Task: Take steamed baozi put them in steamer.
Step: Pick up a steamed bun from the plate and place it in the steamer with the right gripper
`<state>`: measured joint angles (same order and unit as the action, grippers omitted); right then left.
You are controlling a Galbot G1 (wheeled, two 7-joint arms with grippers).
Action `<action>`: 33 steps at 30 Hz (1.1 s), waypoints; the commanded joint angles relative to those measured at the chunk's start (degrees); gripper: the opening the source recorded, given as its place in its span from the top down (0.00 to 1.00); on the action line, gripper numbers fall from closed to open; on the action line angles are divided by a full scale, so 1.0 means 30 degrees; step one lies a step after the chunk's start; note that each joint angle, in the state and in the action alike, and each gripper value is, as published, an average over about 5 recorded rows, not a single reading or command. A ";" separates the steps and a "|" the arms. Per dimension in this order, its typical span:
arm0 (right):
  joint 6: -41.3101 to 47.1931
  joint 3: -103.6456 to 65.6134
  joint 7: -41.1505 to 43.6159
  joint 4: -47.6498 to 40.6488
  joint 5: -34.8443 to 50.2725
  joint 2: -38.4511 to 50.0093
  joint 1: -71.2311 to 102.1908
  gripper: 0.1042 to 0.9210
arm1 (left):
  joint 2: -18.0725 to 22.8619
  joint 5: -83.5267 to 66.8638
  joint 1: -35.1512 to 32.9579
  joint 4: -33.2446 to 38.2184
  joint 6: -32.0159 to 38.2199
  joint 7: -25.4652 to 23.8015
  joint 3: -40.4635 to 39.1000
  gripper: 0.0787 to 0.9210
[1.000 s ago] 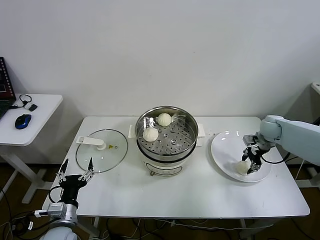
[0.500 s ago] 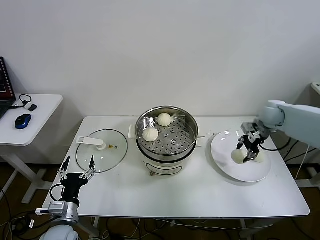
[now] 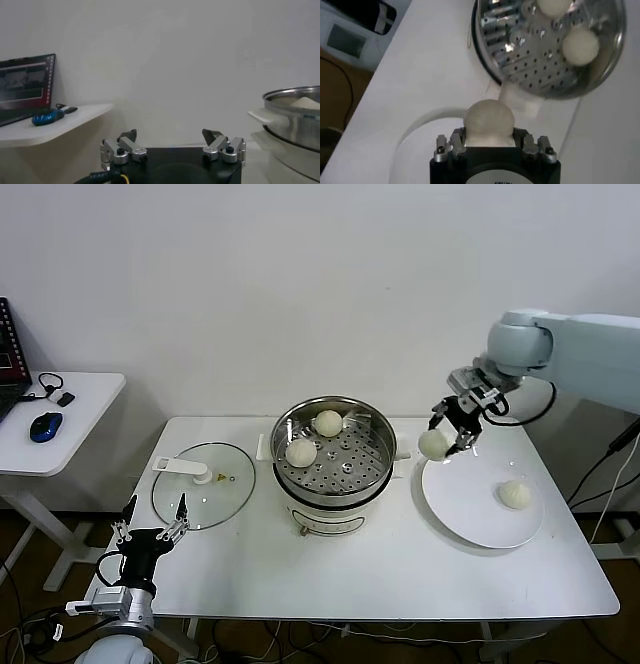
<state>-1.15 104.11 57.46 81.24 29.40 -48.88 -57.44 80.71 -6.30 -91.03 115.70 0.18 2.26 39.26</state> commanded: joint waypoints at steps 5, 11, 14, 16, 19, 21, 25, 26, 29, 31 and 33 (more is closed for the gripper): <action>-0.3145 -0.0409 -0.2638 0.1860 -0.2978 -0.3366 -0.0958 0.33 | -0.0009 -0.0026 -0.0186 0.0204 0.0008 0.0019 0.0164 0.12; -0.4888 -0.0662 -0.3608 0.1342 -0.5357 -0.4741 -0.0671 0.34 | 0.0092 0.0033 -0.0193 0.0204 -0.0003 0.0027 0.0176 0.12; -0.5655 -0.0654 -0.4226 0.1139 -0.6329 -0.5394 -0.0379 0.35 | 0.0176 0.0058 -0.0212 0.0240 -0.0009 0.0022 0.0166 0.12; -0.6145 -0.0427 -0.4645 0.1013 -0.6768 -0.5830 -0.0239 0.36 | 0.0205 0.0061 -0.0231 0.0265 -0.0022 0.0021 0.0172 0.12; -0.7017 -0.0135 -0.5078 0.0758 -0.7467 -0.6497 -0.0026 0.37 | 0.0212 0.0063 -0.0254 0.0305 -0.0041 0.0019 0.0200 0.12; -0.7388 -0.0107 -0.5290 0.0622 -0.7774 -0.6875 0.0223 0.37 | 0.0215 0.0064 -0.0254 0.0311 -0.0048 0.0018 0.0238 0.12; -0.7711 -0.0137 -0.5688 0.0487 -0.7911 -0.7632 0.0876 0.38 | 0.0217 0.0053 -0.0264 0.0314 -0.0058 0.0022 0.0320 0.12; -0.7789 -0.0155 -0.5772 0.0445 -0.7960 -0.7821 0.1044 0.38 | 0.0215 0.0035 -0.0277 0.0341 -0.0069 0.0020 0.0340 0.12; -0.8067 -0.0200 -0.5907 0.0276 -0.8128 -0.8243 0.1420 0.38 | 0.0218 -0.0068 -0.0318 0.0455 -0.0124 0.0016 0.0399 0.12; -0.8379 -0.0183 -0.5952 0.0135 -0.8407 -0.8450 0.1605 0.38 | 0.0234 -0.0121 -0.0336 0.0506 -0.0151 0.0021 0.0438 0.12; -0.8671 -0.0095 -0.5966 -0.0036 -0.8660 -0.8631 0.1786 0.38 | 0.0255 -0.0132 -0.0336 0.0522 -0.0149 0.0023 0.0471 0.12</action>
<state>-22.48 103.28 41.85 82.20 7.84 -70.07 -54.65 81.37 -6.37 -91.97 117.08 -0.13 2.34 40.47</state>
